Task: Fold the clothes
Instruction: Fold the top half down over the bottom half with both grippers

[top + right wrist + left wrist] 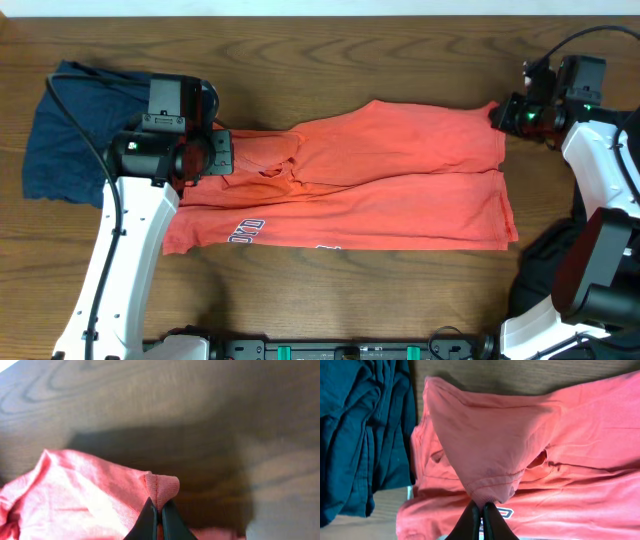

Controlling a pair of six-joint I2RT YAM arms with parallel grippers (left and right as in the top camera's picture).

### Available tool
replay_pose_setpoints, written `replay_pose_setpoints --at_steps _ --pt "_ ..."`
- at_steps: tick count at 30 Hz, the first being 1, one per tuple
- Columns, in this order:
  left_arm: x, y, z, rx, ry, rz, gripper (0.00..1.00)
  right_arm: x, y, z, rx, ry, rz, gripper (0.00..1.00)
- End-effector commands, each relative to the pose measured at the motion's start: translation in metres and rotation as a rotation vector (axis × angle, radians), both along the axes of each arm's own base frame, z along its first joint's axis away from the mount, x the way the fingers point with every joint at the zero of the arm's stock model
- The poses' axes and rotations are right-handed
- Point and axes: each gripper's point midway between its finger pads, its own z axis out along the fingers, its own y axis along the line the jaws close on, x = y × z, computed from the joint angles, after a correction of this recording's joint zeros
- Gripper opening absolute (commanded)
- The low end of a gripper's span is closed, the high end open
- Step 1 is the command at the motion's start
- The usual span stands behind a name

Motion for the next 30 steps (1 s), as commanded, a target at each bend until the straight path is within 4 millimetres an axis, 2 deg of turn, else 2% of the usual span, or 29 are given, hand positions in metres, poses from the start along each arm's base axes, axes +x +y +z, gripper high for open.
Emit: replay_pose_setpoints --at_steps 1,6,14,19,22,26,28,30 --pt "-0.008 0.003 0.014 -0.017 -0.029 0.036 0.06 -0.008 -0.003 -0.001 -0.016 0.031 0.009 0.01" --pt "-0.032 0.011 0.023 0.013 -0.014 0.051 0.06 -0.034 -0.010 -0.014 -0.031 0.157 -0.015 0.01" --pt "-0.081 0.017 0.001 0.048 0.202 0.052 0.06 -0.085 -0.030 -0.032 -0.117 0.397 -0.114 0.01" --pt "-0.102 0.040 -0.002 0.164 0.280 0.125 0.06 -0.109 -0.043 -0.037 -0.191 0.504 -0.159 0.01" --pt "-0.105 0.044 -0.002 0.184 0.294 0.130 0.06 -0.117 -0.039 -0.037 -0.187 0.536 -0.131 0.01" --pt "-0.101 0.046 -0.001 0.197 0.274 0.136 0.06 -0.127 -0.036 -0.037 -0.186 0.572 -0.103 0.01" --pt "-0.097 0.048 0.000 0.195 0.257 0.146 0.06 -0.126 -0.037 -0.037 -0.186 0.565 -0.107 0.01" --pt "-0.089 0.050 0.002 0.187 0.224 0.162 0.06 -0.116 -0.037 -0.035 -0.175 0.522 -0.113 0.02"
